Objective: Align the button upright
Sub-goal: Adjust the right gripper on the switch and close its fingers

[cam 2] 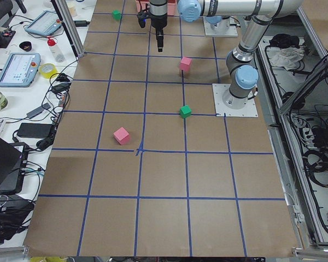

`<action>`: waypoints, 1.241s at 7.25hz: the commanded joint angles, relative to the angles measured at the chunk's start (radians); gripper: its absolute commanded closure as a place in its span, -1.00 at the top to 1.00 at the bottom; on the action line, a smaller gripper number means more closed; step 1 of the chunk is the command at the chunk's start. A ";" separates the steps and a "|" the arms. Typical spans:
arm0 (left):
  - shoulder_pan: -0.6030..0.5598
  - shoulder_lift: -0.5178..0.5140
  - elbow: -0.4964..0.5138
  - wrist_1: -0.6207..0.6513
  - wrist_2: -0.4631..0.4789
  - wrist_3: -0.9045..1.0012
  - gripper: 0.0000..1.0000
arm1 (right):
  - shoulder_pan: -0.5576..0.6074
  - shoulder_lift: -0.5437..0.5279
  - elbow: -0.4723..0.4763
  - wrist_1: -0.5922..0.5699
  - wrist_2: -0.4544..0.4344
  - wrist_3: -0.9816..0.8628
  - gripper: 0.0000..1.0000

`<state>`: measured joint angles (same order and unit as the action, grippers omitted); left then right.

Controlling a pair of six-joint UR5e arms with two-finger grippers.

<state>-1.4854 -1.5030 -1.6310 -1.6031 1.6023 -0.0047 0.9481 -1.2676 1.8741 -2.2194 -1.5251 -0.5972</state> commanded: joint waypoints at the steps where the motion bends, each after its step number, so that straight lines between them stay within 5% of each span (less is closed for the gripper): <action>1: 0.001 0.006 0.000 -0.011 0.004 0.000 1.00 | 0.017 -0.012 -0.047 0.070 0.005 0.004 -1.00; 3: -0.001 0.006 -0.003 -0.011 0.002 0.000 1.00 | 0.017 -0.021 -0.055 0.078 -0.006 0.005 -1.00; 5: -0.001 0.006 -0.003 -0.009 -0.007 -0.001 1.00 | 0.017 0.020 -0.043 0.057 0.006 -0.016 -0.05; 6: -0.001 0.006 -0.003 -0.009 -0.007 -0.001 1.00 | 0.017 0.031 -0.043 0.053 0.006 -0.016 0.15; 9: -0.001 0.006 -0.010 -0.011 -0.001 -0.001 1.00 | 0.017 0.074 -0.041 0.003 -0.004 -0.013 0.23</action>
<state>-1.4864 -1.4972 -1.6378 -1.6125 1.5995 -0.0061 0.9649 -1.2179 1.8319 -2.1887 -1.5217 -0.6118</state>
